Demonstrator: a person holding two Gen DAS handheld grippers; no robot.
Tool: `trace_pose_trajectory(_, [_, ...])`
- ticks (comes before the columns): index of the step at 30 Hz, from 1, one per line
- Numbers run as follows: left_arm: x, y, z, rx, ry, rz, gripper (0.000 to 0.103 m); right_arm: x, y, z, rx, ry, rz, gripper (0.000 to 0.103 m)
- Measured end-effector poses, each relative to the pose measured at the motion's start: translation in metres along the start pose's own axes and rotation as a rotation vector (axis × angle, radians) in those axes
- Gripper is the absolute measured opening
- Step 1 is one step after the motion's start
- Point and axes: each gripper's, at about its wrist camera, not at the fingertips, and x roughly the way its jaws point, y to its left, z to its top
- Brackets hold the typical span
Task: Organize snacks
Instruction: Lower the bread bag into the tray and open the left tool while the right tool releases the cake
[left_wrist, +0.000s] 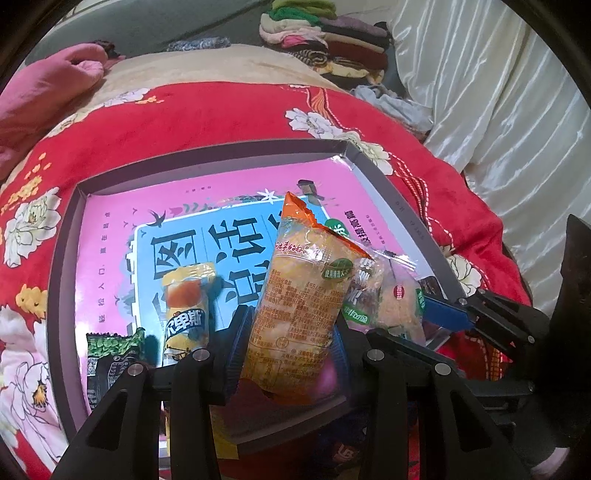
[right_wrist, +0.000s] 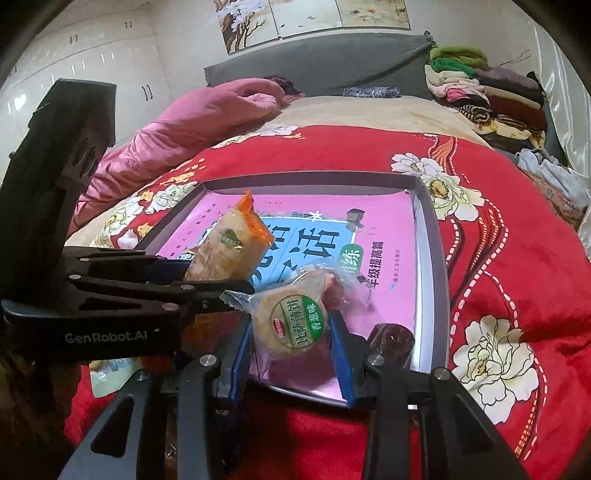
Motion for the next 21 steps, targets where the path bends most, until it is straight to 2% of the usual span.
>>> trace_pose_trajectory(21, [0.0069,0.0003,-0.0011,-0.001,0.054,-0.009,0.043,-0.0009,-0.0043,-0.0002,0.014,0.01,-0.001,0.04])
